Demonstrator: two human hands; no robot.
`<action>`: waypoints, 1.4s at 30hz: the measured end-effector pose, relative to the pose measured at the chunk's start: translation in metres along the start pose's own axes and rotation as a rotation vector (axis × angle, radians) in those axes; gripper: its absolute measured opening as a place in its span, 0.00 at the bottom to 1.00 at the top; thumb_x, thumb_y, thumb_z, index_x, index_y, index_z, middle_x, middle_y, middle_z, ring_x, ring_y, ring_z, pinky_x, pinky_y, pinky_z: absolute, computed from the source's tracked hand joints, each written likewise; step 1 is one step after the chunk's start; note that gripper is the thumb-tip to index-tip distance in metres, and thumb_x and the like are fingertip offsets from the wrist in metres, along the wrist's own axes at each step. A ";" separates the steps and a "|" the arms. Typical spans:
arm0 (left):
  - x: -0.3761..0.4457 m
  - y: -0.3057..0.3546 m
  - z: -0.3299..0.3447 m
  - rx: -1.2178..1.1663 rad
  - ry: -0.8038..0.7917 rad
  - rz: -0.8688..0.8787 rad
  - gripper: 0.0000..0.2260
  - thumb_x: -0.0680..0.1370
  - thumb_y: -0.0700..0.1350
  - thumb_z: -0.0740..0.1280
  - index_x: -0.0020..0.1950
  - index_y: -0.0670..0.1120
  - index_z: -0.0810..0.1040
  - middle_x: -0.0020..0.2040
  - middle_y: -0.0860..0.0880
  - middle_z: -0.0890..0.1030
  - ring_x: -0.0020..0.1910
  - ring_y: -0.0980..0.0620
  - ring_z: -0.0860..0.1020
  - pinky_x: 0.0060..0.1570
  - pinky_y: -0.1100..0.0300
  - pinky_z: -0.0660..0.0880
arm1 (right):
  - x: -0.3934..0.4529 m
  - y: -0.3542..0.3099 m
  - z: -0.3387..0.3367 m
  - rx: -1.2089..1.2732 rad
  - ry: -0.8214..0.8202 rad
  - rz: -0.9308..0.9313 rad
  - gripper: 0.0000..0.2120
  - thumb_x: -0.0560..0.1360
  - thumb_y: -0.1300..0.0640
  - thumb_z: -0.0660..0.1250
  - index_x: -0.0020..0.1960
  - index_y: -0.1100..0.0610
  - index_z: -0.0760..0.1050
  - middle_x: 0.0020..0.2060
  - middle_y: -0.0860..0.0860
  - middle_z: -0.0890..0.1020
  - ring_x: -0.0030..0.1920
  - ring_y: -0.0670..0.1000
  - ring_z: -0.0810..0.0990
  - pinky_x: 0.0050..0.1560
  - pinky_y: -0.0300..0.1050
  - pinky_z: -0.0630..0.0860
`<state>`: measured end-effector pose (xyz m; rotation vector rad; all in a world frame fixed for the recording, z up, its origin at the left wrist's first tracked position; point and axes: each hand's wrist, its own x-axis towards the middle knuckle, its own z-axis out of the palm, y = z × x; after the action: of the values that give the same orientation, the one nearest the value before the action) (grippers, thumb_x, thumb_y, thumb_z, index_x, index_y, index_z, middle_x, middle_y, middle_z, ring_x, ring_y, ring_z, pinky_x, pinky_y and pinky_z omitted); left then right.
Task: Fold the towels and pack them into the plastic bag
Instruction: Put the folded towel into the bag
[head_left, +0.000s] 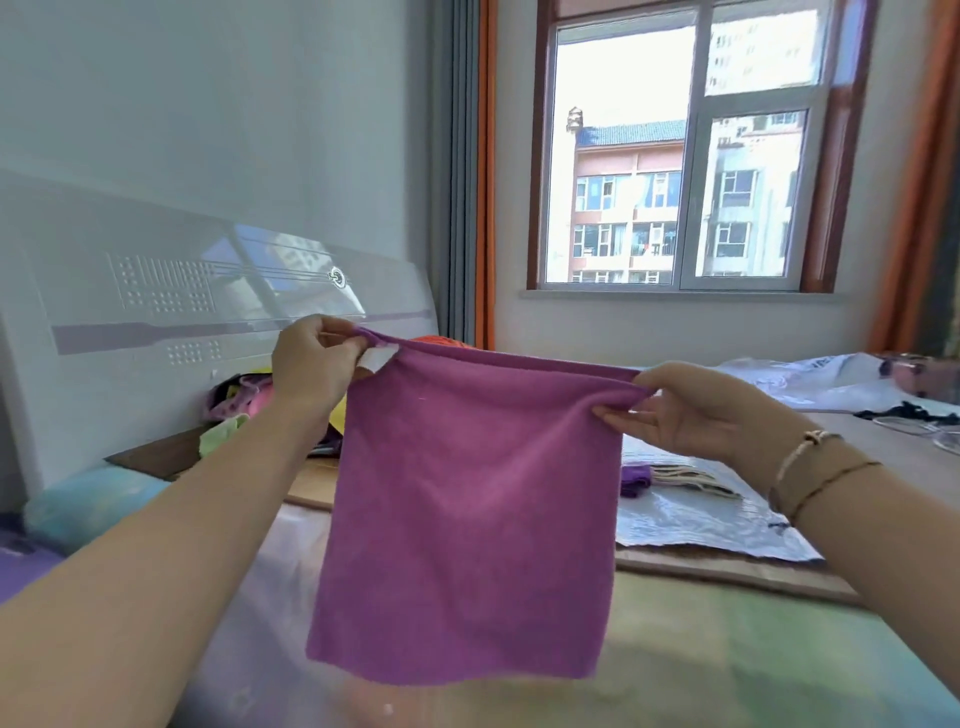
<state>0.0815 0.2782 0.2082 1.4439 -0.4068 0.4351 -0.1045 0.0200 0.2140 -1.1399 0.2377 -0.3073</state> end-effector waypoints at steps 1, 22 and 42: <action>0.002 -0.004 -0.004 0.040 0.008 -0.005 0.08 0.72 0.38 0.72 0.38 0.49 0.77 0.38 0.47 0.80 0.41 0.45 0.80 0.48 0.46 0.80 | 0.000 0.000 0.003 -0.038 -0.033 -0.026 0.09 0.75 0.74 0.56 0.47 0.63 0.70 0.44 0.64 0.79 0.35 0.59 0.84 0.39 0.50 0.83; 0.050 -0.064 -0.033 0.308 -0.146 0.070 0.09 0.70 0.32 0.72 0.48 0.43 0.81 0.43 0.47 0.82 0.45 0.50 0.78 0.45 0.63 0.76 | 0.092 0.030 0.043 -0.676 0.100 -0.160 0.07 0.79 0.64 0.64 0.57 0.64 0.74 0.43 0.61 0.80 0.28 0.54 0.84 0.26 0.40 0.79; 0.085 -0.168 -0.058 0.517 -0.372 0.238 0.03 0.73 0.47 0.74 0.43 0.49 0.81 0.37 0.50 0.82 0.35 0.56 0.77 0.37 0.63 0.71 | 0.217 0.085 0.021 -1.193 -0.116 -0.355 0.09 0.78 0.63 0.63 0.43 0.61 0.80 0.35 0.52 0.78 0.39 0.48 0.74 0.42 0.39 0.67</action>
<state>0.2417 0.3271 0.1039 1.9995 -0.8137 0.4841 0.1150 -0.0070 0.1383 -2.3858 0.0972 -0.4215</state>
